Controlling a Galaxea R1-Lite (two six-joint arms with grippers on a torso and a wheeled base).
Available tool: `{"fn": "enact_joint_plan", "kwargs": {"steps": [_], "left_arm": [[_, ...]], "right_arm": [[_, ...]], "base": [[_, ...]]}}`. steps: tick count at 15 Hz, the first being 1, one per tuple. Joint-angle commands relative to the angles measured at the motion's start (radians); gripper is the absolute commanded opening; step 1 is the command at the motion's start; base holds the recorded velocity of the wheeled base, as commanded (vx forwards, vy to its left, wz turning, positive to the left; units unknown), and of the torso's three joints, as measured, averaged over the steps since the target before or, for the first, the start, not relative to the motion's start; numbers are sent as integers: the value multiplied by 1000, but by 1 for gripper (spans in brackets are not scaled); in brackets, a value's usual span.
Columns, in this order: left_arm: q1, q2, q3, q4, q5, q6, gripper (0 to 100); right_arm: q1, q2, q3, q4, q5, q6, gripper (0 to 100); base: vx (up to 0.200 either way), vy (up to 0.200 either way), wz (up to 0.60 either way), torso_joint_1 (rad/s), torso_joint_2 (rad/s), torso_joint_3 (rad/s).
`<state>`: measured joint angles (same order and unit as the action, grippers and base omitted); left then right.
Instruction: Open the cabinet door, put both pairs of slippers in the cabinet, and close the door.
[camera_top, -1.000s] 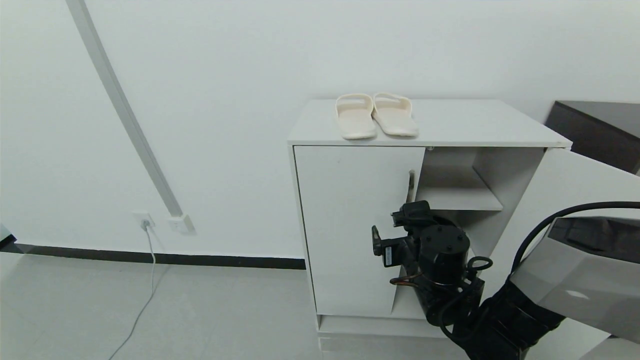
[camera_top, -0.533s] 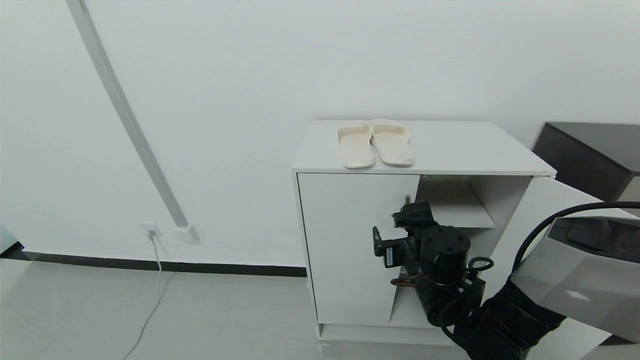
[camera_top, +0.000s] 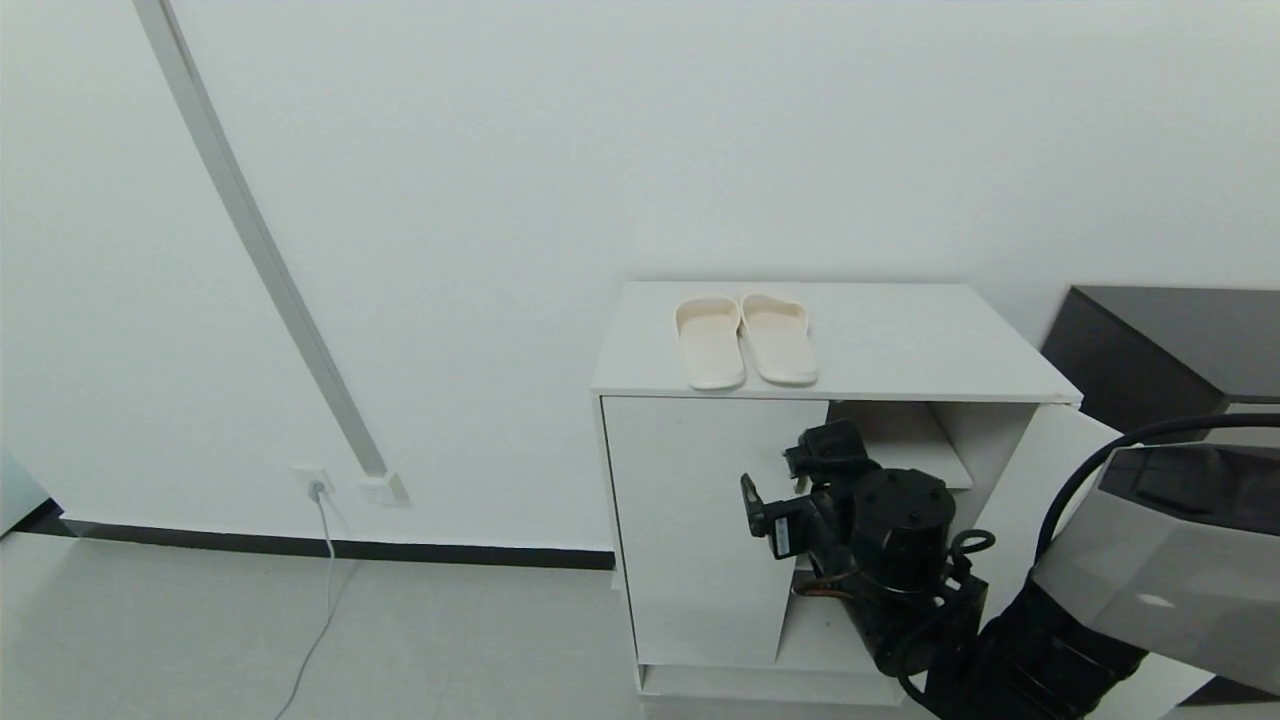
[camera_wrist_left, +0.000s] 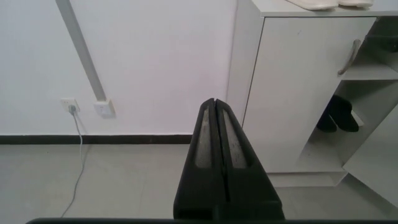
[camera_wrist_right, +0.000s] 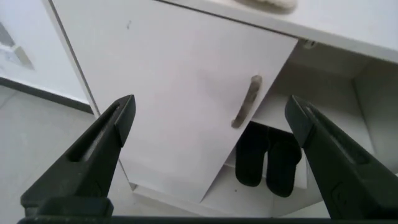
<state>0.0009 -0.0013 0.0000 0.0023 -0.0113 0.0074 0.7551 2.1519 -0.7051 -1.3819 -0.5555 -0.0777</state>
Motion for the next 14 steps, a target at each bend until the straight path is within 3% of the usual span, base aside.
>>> {"fn": "enact_joint_plan", "kwargs": {"steps": [1,3,5,8,10,12,14], "left_arm": [[1,1,0,1,1,0,0],[1,1,0,1,1,6,0],[1,1,0,1,1,14,0],[1,1,0,1,1,0,0],[1,1,0,1,-1,3,0],[1,1,0,1,-1,5,0],[1,1,0,1,-1,6,0]], "right_arm": [[-5,2,18,-11,0,-17,100],[-5,-14,12,-37,5,-37,100],[1,-63,-42,27,3,-37,100],[4,-173,-205,409,3,144,100],[9,-190,-389,669,5,243,100],[4,-155,-456,761,5,289,100],[-13,-118,-488,761,-3,300,100]], "base": [[0,0,0,61,-159,-95],[0,0,0,18,-43,-28],[0,0,0,0,0,0],[0,0,0,0,0,0],[0,0,0,0,0,0],[0,0,0,0,0,0],[0,0,0,0,0,0]]}}
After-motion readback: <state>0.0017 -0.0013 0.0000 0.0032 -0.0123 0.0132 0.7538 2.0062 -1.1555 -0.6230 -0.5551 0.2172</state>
